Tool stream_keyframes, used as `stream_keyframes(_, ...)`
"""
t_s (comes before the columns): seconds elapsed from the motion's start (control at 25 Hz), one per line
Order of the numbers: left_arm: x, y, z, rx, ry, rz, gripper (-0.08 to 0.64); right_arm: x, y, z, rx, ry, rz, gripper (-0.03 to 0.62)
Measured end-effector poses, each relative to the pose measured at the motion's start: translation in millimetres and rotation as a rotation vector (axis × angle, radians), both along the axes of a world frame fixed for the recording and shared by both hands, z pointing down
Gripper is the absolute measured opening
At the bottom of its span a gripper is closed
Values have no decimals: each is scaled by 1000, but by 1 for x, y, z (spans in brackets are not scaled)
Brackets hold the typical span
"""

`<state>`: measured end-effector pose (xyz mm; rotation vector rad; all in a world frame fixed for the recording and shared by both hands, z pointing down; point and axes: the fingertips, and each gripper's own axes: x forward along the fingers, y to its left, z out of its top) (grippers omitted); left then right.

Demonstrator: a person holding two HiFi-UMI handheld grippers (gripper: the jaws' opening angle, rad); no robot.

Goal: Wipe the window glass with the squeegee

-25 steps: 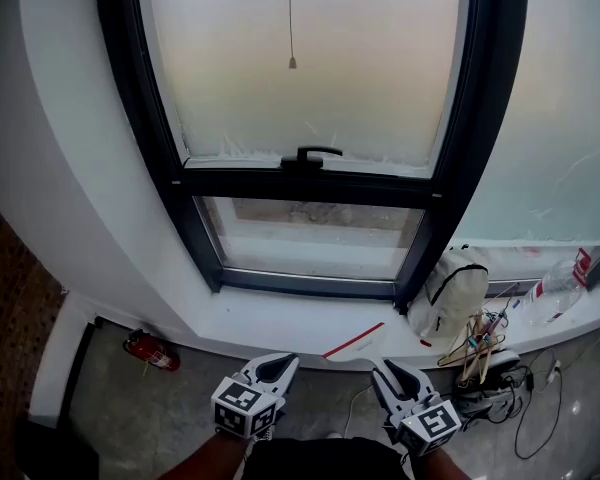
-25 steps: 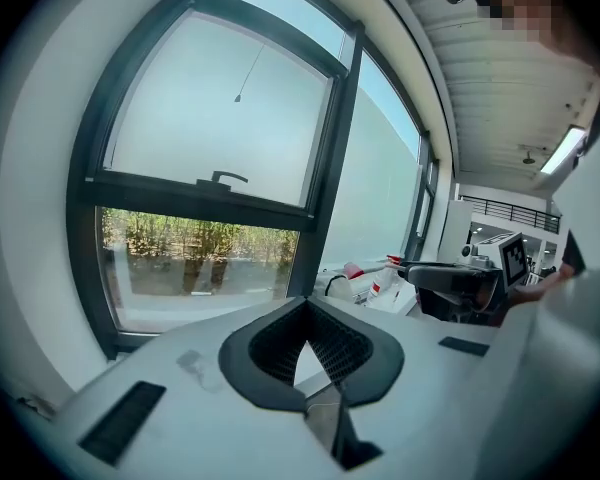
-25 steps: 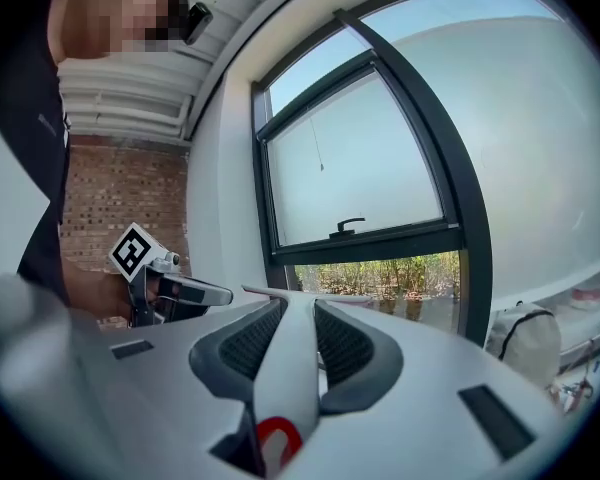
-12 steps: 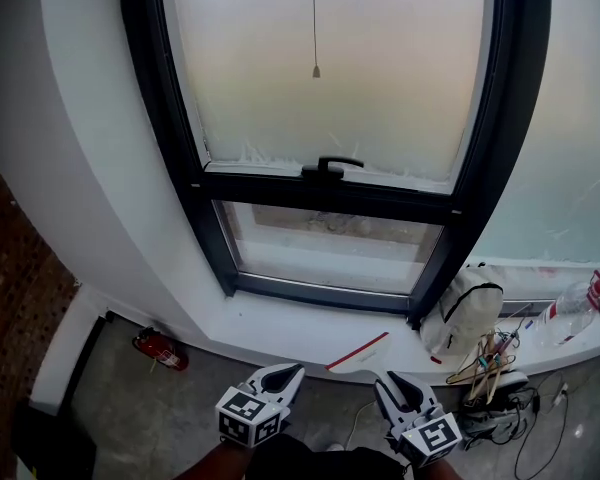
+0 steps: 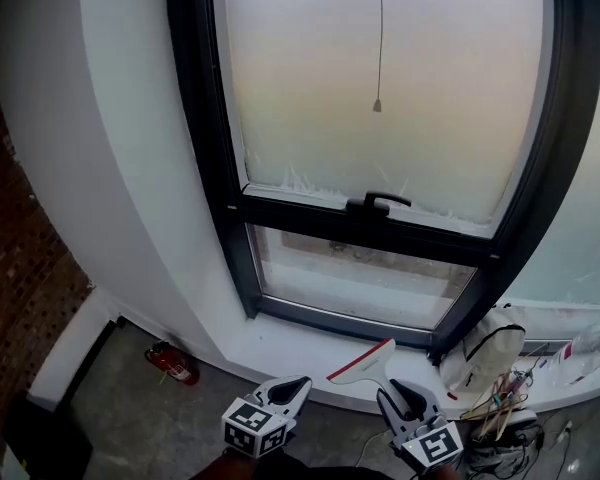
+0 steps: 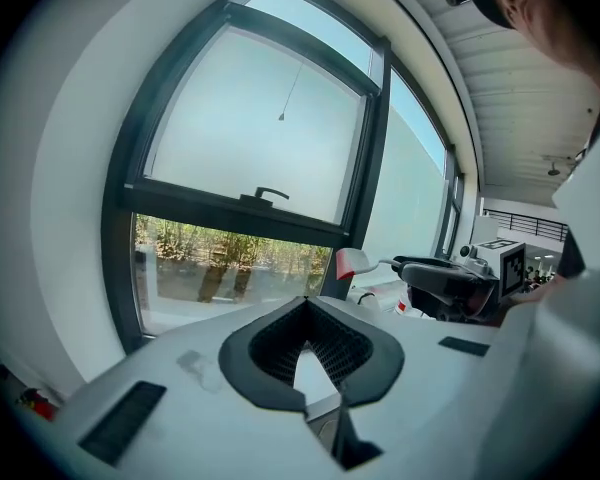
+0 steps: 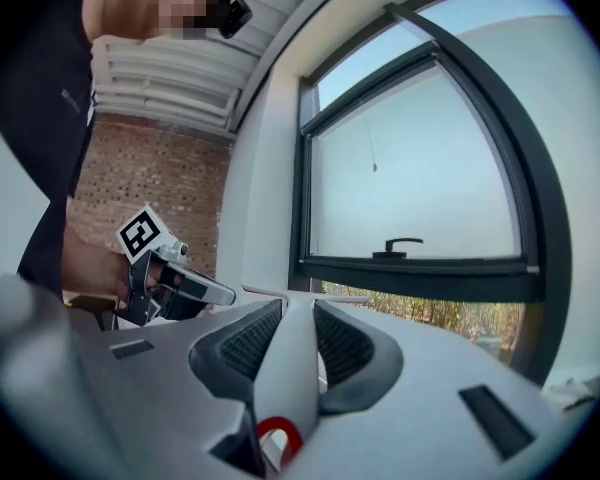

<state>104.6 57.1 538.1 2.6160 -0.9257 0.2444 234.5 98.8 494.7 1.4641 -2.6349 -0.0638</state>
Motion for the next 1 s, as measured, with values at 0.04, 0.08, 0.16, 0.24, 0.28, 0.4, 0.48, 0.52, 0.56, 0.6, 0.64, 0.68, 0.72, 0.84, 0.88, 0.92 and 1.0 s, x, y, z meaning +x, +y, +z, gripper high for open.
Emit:
stream_keyframes(0.04,-7,-14,-2,6,5,-1,0,-9,-16,-6,32,39,-12,94)
stream_keyframes(0.08,-14,-28,-5,13,11,-1,0,-19,-33,-13,68,86,-26,94)
stream_keyframes(0.16,-30,-61,-10,27,20,3,0,-44,-70,-29,147,213,-56,94)
stream_keyframes(0.24,-49,-95,-17,38,28,10,0,-73,-107,-41,203,354,-86,94)
stream_keyframes(0.28,-59,-112,-22,44,33,12,0,-88,-126,-47,221,404,-103,94)
stream_keyframes(0.4,-87,-163,-37,74,51,17,0,-128,-182,-63,243,450,-129,94)
stream_keyframes(0.48,-106,-196,-47,90,60,23,0,-153,-220,-72,255,475,-126,94)
stream_keyframes(0.52,-115,-211,-50,94,64,28,0,-166,-237,-76,262,490,-124,94)
stream_keyframes(0.56,-124,-225,-53,97,65,34,0,-178,-254,-79,269,503,-121,94)
stream_keyframes(0.6,-133,-238,-55,98,63,41,0,-190,-270,-82,276,515,-119,94)
stream_keyframes(0.64,-141,-250,-55,98,58,48,0,-200,-285,-84,283,526,-114,94)
stream_keyframes(0.68,-148,-261,-55,98,50,56,0,-210,-299,-85,288,536,-108,94)
stream_keyframes(0.72,-155,-271,-54,98,42,63,0,-218,-313,-86,292,544,-100,94)
stream_keyframes(0.84,-172,-298,-46,81,11,78,0,-237,-355,-87,329,597,-77,94)
stream_keyframes(0.88,-176,-305,-42,67,-4,85,0,-243,-370,-86,356,646,-72,94)
stream_keyframes(0.92,-179,-310,-37,51,-16,96,0,-248,-383,-86,382,710,-69,94)
stream_keyframes(1.0,-181,-313,-28,21,-31,127,0,-255,-409,-89,428,855,-63,94)
